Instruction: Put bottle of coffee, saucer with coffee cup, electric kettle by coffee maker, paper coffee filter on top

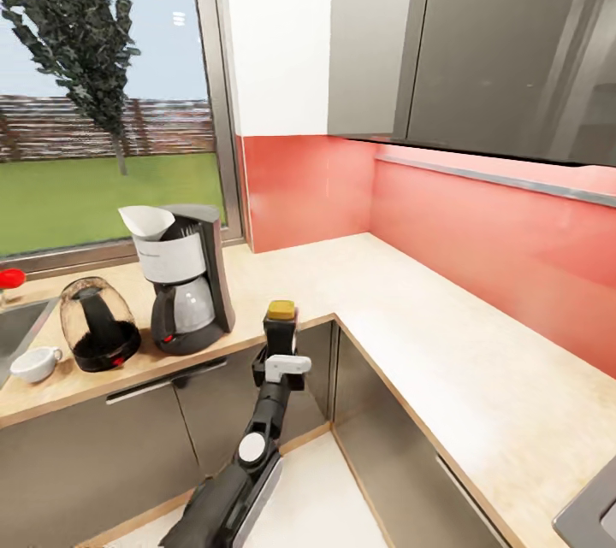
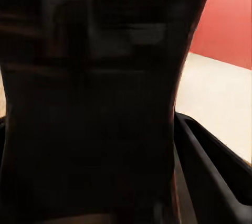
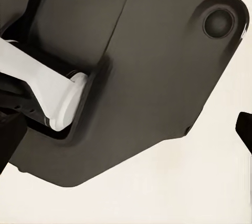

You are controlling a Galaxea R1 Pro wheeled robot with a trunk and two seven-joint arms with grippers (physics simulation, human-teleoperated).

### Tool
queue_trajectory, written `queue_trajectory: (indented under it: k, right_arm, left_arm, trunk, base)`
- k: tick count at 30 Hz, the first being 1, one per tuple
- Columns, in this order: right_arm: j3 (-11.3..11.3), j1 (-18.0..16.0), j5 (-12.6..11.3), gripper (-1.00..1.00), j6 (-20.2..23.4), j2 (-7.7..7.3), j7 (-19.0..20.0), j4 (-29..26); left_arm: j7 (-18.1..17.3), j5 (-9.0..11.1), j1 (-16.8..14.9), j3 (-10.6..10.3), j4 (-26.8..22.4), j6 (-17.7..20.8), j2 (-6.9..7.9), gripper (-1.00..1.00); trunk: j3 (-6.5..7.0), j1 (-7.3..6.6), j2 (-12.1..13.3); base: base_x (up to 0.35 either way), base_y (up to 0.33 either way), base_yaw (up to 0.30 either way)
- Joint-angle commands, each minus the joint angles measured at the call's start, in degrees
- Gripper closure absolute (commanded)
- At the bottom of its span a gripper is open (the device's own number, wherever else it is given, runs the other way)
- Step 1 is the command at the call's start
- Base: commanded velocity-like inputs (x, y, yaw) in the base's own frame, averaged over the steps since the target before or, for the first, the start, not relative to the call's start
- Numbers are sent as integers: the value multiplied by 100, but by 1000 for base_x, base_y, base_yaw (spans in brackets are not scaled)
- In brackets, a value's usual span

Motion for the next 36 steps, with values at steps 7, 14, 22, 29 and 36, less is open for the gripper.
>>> queue_trajectory:
  k: [7,14,22,29,36]
  right_arm:
    - [-49,4,38,-100,-7,6,25,-16]
    - [-55,4,29,-100,-14,12,28,-16]
    - [-59,4,29,-100,-14,15,26,-16]
    - [-59,4,26,-100,-14,15,26,-16]
    - [-59,4,21,-100,-14,15,28,-16]
  left_arm:
    - [1064,783,-2270,-30,657,941,0,100]
    - [1117,1009,-2707,-34,1671,843,0,100]
    - [1115,945,-2494,-34,1722,819,0,100]
    - [1120,957,-2400,-28,1730,476,0,100]
    - [1122,967,-2239,-17,1743,435,0,100]
  trunk:
    - [-12,2,-12]
    - [-12,2,-12]
    - [-12,2,-12]
    - [-12,2,-12]
    - [-12,2,-12]
  base:
    - [0,0,12]
    - [0,0,0]
    - [132,0,0]
    - [29,0,0]
    - [190,0,0]
